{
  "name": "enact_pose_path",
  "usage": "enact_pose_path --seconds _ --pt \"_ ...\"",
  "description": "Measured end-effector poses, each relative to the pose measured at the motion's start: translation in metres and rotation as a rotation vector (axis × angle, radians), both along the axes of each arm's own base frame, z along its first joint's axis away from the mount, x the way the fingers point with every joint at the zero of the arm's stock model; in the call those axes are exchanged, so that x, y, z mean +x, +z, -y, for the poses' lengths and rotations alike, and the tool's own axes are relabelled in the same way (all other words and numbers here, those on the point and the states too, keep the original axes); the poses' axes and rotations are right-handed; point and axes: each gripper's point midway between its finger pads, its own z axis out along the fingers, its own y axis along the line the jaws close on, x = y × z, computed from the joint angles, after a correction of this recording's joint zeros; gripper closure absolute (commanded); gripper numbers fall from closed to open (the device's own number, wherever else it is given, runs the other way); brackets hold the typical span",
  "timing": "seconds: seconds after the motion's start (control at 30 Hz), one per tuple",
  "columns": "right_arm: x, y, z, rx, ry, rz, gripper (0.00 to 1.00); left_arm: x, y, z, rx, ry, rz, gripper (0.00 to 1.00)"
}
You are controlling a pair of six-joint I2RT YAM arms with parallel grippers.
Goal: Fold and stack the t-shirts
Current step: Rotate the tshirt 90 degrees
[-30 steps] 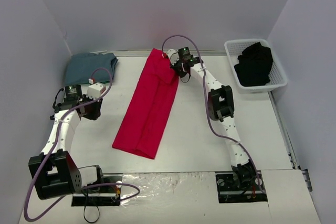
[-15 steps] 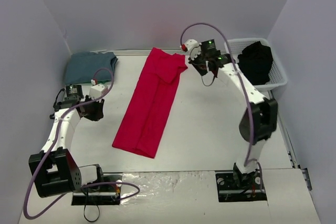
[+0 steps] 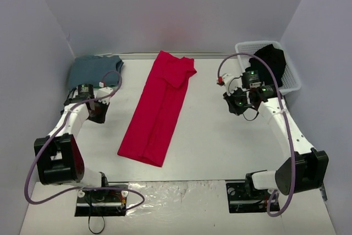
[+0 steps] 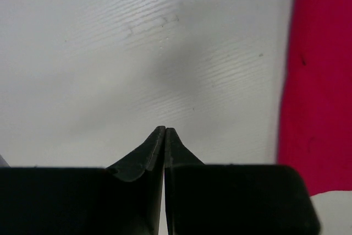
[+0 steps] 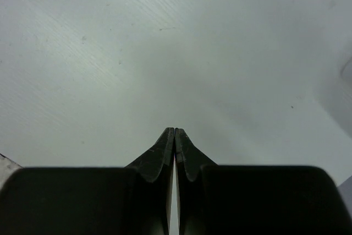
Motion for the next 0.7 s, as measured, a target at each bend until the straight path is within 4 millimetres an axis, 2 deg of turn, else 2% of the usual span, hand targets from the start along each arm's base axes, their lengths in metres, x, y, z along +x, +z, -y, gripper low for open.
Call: enact_pose_path --seconds 0.1,0.27,0.37,0.53,0.7 --pt "-0.002 0.019 0.017 0.061 -0.060 0.050 1.00 0.005 -0.012 0.009 0.081 -0.045 -0.033 0.98" --pt "-0.007 0.044 0.015 0.141 -0.051 0.116 1.00 0.001 -0.032 0.041 0.161 -0.175 -0.099 0.98" --pt "-0.005 0.044 0.014 0.167 -0.046 0.107 1.00 -0.003 -0.040 0.042 0.186 -0.189 -0.140 0.98" --pt "0.000 0.033 0.014 0.184 -0.052 0.059 1.00 -0.009 -0.052 0.033 0.231 -0.188 -0.201 0.98" --pt "0.001 0.029 0.012 0.192 -0.044 0.041 1.00 -0.016 -0.059 0.036 0.233 -0.212 -0.238 0.98"
